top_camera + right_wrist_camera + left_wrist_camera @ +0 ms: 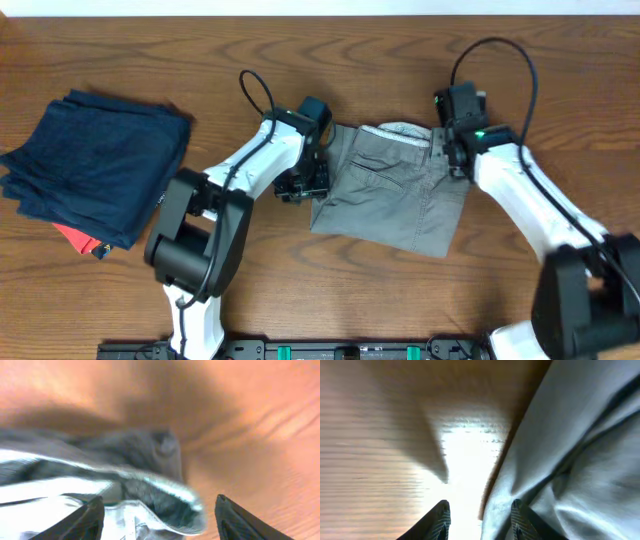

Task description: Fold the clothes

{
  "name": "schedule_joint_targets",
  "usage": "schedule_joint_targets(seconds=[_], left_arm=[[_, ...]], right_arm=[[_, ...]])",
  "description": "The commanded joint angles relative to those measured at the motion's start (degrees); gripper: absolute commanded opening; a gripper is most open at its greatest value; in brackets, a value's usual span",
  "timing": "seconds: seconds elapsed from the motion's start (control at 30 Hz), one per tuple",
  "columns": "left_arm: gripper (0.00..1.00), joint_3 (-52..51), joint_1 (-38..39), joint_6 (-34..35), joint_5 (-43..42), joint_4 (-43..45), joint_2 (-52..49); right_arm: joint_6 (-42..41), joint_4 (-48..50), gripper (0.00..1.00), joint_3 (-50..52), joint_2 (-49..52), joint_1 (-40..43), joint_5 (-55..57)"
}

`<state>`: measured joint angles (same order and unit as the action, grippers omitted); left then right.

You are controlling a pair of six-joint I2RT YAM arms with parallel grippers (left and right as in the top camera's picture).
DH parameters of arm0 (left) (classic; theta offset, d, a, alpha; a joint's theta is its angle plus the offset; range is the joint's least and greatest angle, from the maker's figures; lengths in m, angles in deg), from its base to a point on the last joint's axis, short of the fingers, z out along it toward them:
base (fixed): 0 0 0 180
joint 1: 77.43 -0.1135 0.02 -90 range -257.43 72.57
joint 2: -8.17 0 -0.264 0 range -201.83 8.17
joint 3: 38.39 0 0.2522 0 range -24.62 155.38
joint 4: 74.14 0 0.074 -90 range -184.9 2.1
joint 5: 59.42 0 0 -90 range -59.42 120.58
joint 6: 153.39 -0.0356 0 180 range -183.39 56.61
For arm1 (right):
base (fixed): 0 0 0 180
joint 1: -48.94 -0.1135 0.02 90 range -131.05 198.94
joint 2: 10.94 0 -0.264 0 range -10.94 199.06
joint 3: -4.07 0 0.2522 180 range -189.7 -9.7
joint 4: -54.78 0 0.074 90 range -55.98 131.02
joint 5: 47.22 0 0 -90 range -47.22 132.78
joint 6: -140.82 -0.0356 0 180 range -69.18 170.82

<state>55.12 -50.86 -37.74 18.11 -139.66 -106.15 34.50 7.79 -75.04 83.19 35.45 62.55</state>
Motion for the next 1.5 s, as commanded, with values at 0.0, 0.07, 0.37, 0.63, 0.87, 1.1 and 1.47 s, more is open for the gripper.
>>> schedule_joint_targets(seconds=[0.0, 0.07, 0.37, 0.63, 0.87, 1.1, 1.47], left_arm=[[0.47, 0.8, -0.2, -1.5, 6.3, 3.3, 7.8], [0.67, 0.8, -0.2, -2.9, 6.2, 7.7, 10.6], [0.77, 0.7, 0.5, -12.8, -6.6, 22.8, 9.9], [0.95, 0.7, 1.4, -15.6, -5.9, 25.1, 3.7], [0.98, 0.7, 0.7, -15.6, -5.9, 25.3, 0.2], [0.98, 0.7, 0.8, -15.5, -8.2, 27.5, -4.9], [0.54, 0.7, 2.7, -16.0, -27.9, 37.8, -7.1]], right_arm=[[5.0, -0.1, 0.71, -2.1, -6.2, 0.6, -2.3], [4.3, -1.6, 0.71, -2.1, -8.3, 0.9, -2.7], [-13.0, -19.3, 0.68, -1.4, -9.4, 5.6, -10.1], [-12.3, -20.0, 0.69, 2.5, -9.0, 7.3, -16.2], [-12.3, -19.9, 0.70, 3.8, -9.0, 7.3, -16.2], [-12.3, -19.6, 0.70, 3.9, -9.0, 7.3, -16.2], [-12.3, -19.7, 0.70, 3.9, -9.0, 7.3, -16.2]])
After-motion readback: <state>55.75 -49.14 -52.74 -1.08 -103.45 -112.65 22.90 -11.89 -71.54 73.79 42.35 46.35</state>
